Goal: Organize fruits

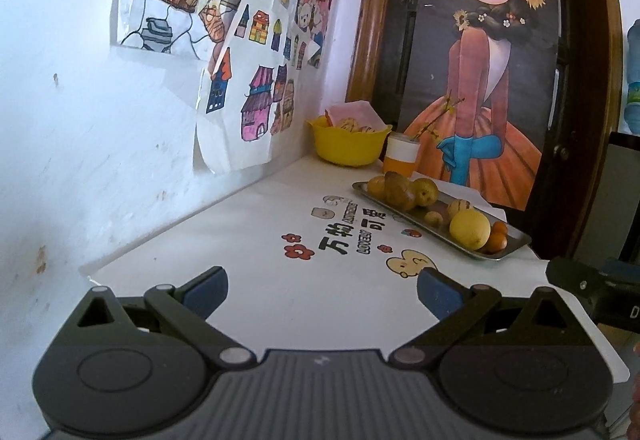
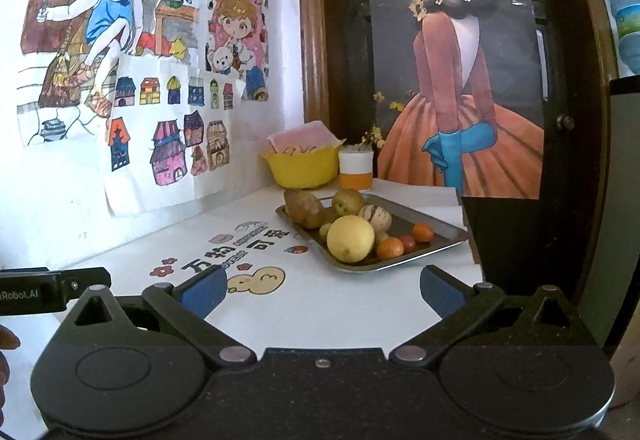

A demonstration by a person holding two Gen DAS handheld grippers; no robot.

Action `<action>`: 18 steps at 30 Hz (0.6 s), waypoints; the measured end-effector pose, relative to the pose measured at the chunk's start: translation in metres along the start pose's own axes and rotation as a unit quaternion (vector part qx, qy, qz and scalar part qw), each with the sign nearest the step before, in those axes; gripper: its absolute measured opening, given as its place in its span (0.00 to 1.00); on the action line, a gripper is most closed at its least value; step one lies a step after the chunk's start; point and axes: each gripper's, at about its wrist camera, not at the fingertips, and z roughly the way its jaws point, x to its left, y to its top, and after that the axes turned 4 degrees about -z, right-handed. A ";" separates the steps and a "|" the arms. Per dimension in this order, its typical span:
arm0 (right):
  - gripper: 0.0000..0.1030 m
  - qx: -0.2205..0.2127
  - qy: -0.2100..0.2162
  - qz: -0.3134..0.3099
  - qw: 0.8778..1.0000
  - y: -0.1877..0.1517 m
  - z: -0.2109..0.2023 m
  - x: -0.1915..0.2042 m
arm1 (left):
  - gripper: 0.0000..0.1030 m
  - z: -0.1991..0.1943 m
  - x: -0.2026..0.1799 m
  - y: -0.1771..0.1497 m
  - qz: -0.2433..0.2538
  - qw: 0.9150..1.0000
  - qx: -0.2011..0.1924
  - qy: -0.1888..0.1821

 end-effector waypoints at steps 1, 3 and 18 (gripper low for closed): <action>0.99 0.001 0.001 -0.002 1.000 -0.001 0.001 0.001 | 0.99 0.001 0.001 0.000 0.000 1.000 0.001 0.001; 0.99 0.002 0.001 -0.003 1.000 -0.002 0.002 0.002 | 0.99 0.002 0.001 -0.001 -0.001 1.000 0.003 0.001; 0.99 0.009 -0.001 0.004 1.000 -0.004 0.005 0.000 | 0.99 0.005 0.002 -0.002 -0.008 1.000 0.009 0.000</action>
